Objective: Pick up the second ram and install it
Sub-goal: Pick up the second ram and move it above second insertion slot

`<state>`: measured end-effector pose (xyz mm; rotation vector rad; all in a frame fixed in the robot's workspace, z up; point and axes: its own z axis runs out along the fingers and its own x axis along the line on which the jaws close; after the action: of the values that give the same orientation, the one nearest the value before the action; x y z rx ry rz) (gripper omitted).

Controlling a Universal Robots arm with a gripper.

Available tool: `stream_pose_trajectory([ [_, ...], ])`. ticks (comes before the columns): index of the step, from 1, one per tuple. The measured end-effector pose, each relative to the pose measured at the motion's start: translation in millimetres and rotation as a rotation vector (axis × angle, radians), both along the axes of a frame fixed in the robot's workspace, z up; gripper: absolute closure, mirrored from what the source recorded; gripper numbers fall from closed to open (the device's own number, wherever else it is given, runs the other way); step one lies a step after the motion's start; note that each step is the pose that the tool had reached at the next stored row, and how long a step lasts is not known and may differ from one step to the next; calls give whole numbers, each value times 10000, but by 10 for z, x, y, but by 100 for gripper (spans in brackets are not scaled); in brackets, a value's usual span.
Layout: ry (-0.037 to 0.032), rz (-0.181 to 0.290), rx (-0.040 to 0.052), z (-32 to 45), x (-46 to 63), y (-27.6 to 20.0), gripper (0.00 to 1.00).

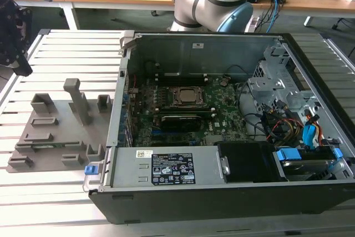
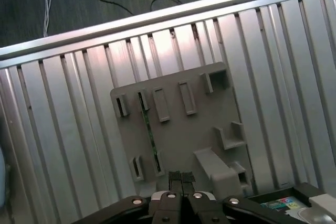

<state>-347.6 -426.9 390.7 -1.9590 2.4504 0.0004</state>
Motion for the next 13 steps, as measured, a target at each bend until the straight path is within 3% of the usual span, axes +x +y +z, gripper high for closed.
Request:
stream_pose_trajectory([
  [5, 0, 427, 0, 0, 0, 0, 89],
  [10, -1, 1263, 0, 0, 0, 0, 89],
  [13, 0, 1296, 0, 0, 0, 0, 89],
])
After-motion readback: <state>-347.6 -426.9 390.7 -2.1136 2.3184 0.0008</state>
